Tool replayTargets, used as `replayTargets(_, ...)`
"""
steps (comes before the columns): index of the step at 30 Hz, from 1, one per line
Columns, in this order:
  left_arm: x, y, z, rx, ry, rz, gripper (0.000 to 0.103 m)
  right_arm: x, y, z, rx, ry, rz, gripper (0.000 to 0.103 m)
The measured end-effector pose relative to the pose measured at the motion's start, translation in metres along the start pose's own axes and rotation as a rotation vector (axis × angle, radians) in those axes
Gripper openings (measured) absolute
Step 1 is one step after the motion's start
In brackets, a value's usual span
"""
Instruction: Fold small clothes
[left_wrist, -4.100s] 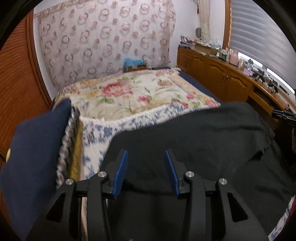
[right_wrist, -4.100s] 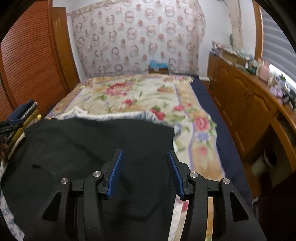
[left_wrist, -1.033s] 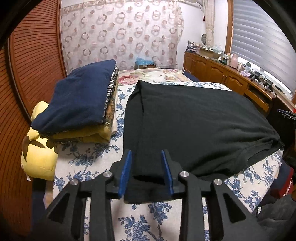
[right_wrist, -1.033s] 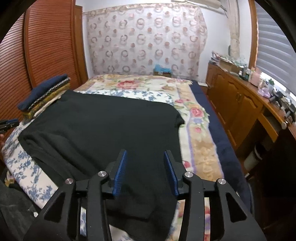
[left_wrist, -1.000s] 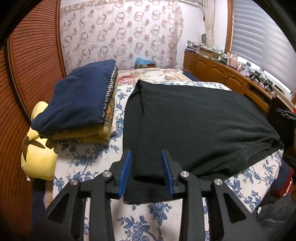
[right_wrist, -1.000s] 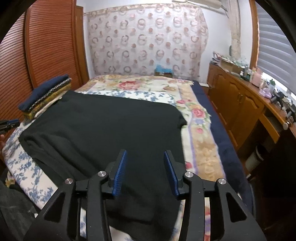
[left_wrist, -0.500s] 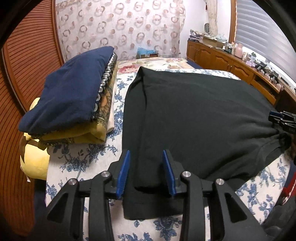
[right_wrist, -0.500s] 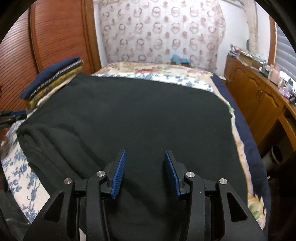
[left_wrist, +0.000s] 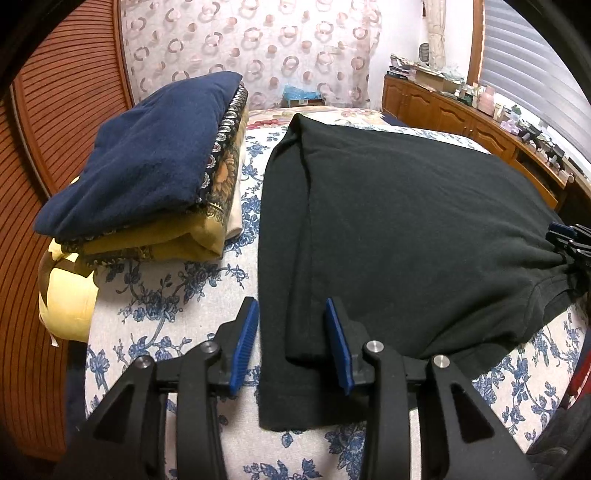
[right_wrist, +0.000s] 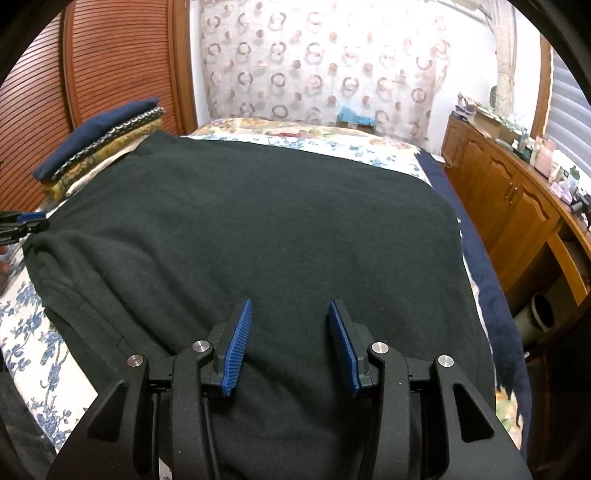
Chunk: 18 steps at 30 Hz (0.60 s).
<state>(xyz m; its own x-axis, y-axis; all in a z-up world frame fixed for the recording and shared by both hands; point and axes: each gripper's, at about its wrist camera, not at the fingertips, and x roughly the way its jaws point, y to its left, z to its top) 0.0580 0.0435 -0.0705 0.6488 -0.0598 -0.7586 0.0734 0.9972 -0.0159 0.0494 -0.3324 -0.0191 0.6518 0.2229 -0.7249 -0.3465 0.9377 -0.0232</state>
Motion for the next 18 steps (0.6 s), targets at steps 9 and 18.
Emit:
replayTargets(9,-0.009,-0.003,-0.012,-0.005,0.025,-0.05,0.037,0.007,-0.003,0.003,0.001,0.034,0.025,0.044)
replayTargets(18,-0.008,-0.001,-0.008,-0.01,0.038,-0.047,0.038,0.007,-0.003,0.002,0.004,0.03,0.024,0.045)
